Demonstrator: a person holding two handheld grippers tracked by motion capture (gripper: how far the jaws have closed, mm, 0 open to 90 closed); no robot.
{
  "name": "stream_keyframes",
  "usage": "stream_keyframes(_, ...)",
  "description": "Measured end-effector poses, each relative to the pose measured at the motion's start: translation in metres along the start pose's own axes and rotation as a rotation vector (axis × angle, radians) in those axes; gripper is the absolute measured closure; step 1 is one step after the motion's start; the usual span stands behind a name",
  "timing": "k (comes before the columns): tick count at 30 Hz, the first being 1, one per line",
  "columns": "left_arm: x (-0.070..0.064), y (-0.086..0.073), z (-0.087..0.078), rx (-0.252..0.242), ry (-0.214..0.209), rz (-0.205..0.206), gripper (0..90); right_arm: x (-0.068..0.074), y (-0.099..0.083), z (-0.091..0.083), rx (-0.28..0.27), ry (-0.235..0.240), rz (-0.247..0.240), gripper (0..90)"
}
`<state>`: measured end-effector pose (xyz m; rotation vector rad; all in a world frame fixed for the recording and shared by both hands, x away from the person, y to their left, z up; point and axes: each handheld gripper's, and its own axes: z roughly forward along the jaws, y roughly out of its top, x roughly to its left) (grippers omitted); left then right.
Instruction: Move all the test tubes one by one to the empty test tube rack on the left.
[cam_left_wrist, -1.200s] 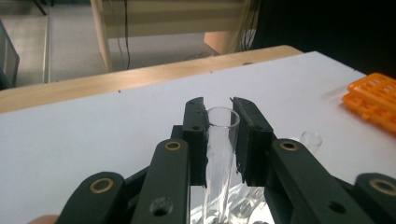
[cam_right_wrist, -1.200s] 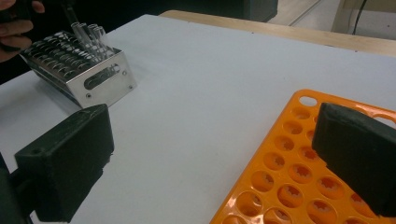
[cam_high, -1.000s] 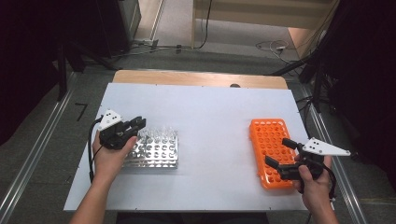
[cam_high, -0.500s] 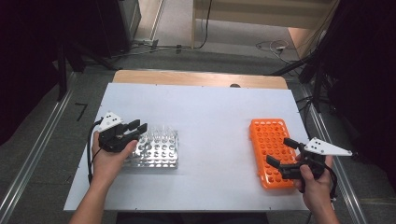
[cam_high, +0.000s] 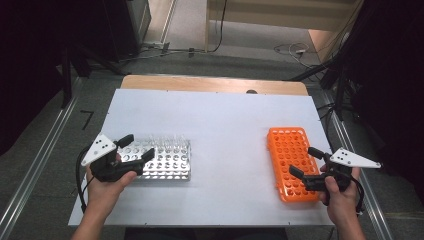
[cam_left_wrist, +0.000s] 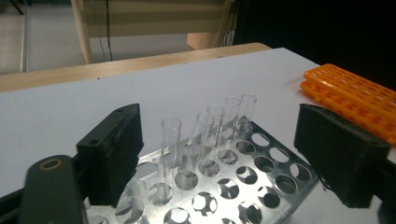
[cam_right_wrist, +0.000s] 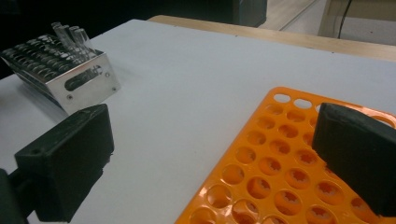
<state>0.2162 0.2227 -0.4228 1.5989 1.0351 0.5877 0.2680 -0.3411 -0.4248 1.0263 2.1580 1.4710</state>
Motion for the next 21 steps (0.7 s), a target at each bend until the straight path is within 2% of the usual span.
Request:
stream_keyframes(4, 0.000, -0.007, -0.011, -0.011, -0.023, 0.010, 6.2, -0.007, -0.005, -0.001, 0.001, -0.012, 0.011, 0.0)
stream_keyframes(6, 0.001, -0.012, -0.015, -0.024, -0.036, 0.000, 1.7, -0.010, -0.007, -0.002, -0.001, -0.017, 0.015, 0.0)
stream_keyframes(10, 0.005, -0.020, -0.026, -0.061, -0.051, -0.018, 0.0, -0.018, -0.013, -0.004, -0.007, -0.032, 0.018, 0.0)
stream_keyframes(13, 0.008, -0.026, -0.032, -0.060, -0.033, 0.000, 0.0, -0.026, -0.019, -0.006, -0.002, -0.056, 0.017, 0.0)
stream_keyframes(16, 0.015, -0.029, -0.036, -0.079, -0.032, -0.028, 0.0, -0.034, -0.025, -0.008, -0.001, -0.078, 0.033, 0.0)
stream_keyframes(18, 0.018, -0.029, -0.036, -0.087, -0.029, -0.042, 0.0, -0.039, -0.027, -0.009, -0.005, -0.083, 0.060, 0.0)
stream_keyframes(21, 0.018, -0.031, -0.034, -0.078, -0.026, -0.035, 0.0, -0.039, -0.028, -0.008, -0.003, -0.093, 0.053, 0.0)
